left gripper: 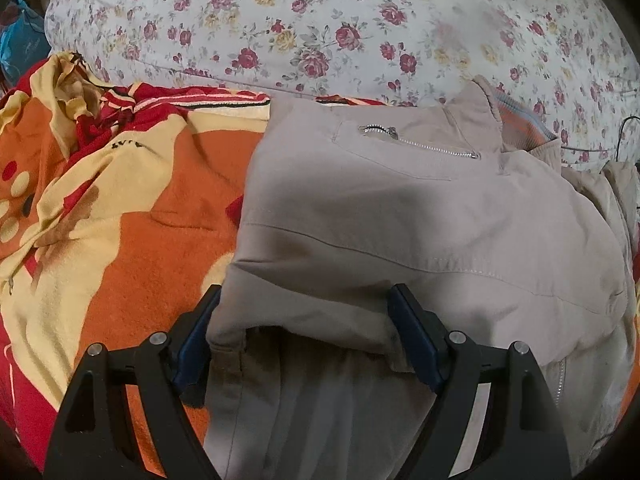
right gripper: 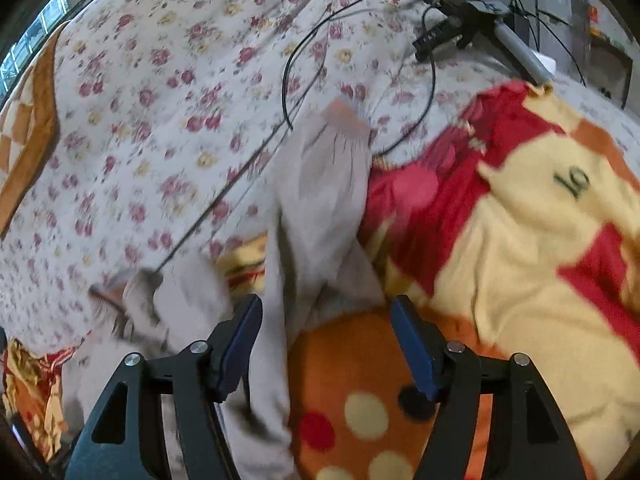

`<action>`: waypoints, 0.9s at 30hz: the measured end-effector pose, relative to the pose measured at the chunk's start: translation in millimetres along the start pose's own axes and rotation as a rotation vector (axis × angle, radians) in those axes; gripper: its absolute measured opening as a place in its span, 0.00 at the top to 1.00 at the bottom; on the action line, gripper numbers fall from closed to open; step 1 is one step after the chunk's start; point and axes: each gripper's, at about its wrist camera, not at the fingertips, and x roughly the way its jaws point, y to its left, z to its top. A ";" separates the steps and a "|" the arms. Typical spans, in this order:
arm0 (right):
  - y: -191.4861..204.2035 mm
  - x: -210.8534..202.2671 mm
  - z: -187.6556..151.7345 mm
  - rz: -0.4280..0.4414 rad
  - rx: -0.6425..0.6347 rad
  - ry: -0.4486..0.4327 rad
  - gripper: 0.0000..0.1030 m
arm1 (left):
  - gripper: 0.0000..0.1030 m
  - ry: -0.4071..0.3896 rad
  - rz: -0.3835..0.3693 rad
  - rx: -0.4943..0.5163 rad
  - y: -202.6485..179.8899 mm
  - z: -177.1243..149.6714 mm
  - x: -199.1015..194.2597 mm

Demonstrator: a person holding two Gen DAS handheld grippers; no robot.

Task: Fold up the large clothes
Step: 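Grasp the other sleeve cuff with the right gripper and lift it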

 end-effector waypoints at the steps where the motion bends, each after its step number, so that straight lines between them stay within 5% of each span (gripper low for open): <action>1: 3.2 7.0 5.0 -0.010 -0.011 0.006 0.32 | 0.20 0.000 -0.001 0.000 0.0 0.0 0.7; 10: 33.9 64.3 56.8 -0.118 -0.096 -0.008 0.31 | 0.17 -0.010 -0.001 -0.016 -0.6 3.1 5.3; 12: 46.9 78.1 62.4 -0.234 -0.161 -0.022 0.19 | 0.16 -0.015 0.004 -0.017 -1.6 4.5 7.3; 14: 51.0 100.6 66.5 -0.304 -0.192 0.006 0.20 | 0.16 -0.017 0.008 -0.014 -3.1 6.4 8.2; 16: 42.6 113.7 69.0 -0.220 -0.163 0.043 0.57 | 0.16 -0.014 0.006 -0.013 -3.3 6.9 7.8; 17: 37.2 114.6 70.9 -0.156 -0.137 0.056 0.98 | 0.16 -0.011 0.003 -0.016 -2.8 7.1 7.3; 22: 25.5 38.3 78.9 0.046 -0.135 -0.094 0.99 | 0.16 -0.010 -0.007 -0.028 0.2 8.5 -0.7; 27: 59.0 -66.6 78.3 0.266 -0.290 -0.200 0.99 | 0.16 -0.055 -0.030 -0.072 9.9 10.2 -20.5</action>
